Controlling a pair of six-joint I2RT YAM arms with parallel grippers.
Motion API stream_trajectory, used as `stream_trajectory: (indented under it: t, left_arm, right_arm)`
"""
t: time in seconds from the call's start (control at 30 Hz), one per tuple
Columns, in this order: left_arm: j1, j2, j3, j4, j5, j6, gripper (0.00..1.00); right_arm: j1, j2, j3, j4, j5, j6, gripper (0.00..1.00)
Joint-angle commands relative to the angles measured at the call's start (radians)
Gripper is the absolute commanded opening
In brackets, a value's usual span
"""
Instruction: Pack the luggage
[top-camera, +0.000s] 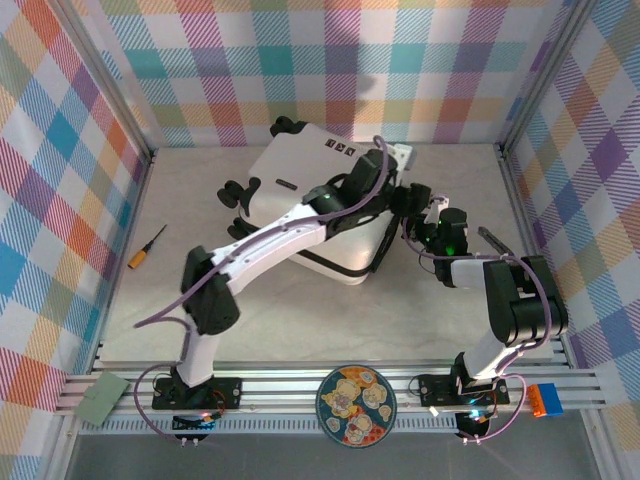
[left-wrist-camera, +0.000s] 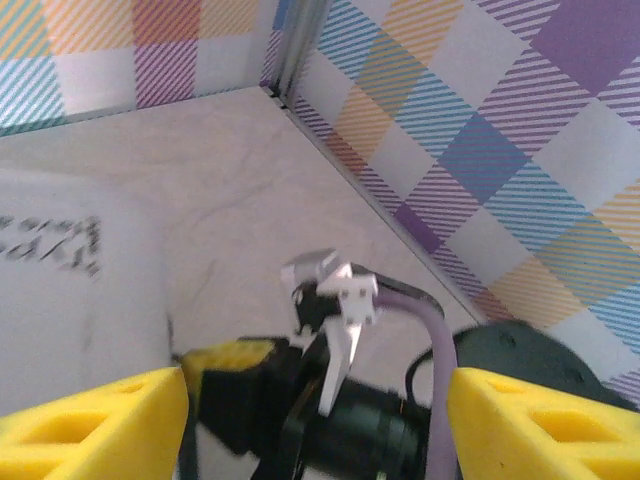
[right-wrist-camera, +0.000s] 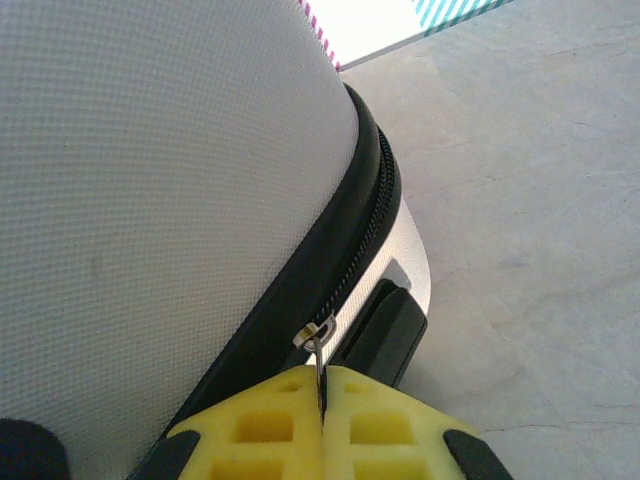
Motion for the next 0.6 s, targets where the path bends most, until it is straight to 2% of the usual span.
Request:
stream_trajectory:
  t: [0.0, 0.3, 0.4, 0.57]
  left_arm:
    - [-0.003, 0.115, 0.129, -0.015, 0.032, 0.006, 0.69]
    - [0.026, 0.388, 0.476, 0.016, 0.043, -0.014, 0.74]
    - [0.052, 0.420, 0.487, 0.050, 0.091, -0.063, 0.75]
    - [0.079, 0.444, 0.468, 0.128, 0.050, -0.072, 0.78]
  right_arm:
    - [0.013, -0.022, -0.006, 0.039, -0.026, 0.000, 0.00]
    - [0.004, -0.054, -0.007, 0.003, -0.046, -0.013, 0.00]
    - [0.004, -0.070, -0.006, -0.014, -0.049, -0.021, 0.00]
    - [0.002, -0.090, -0.008, -0.032, -0.057, -0.028, 0.00]
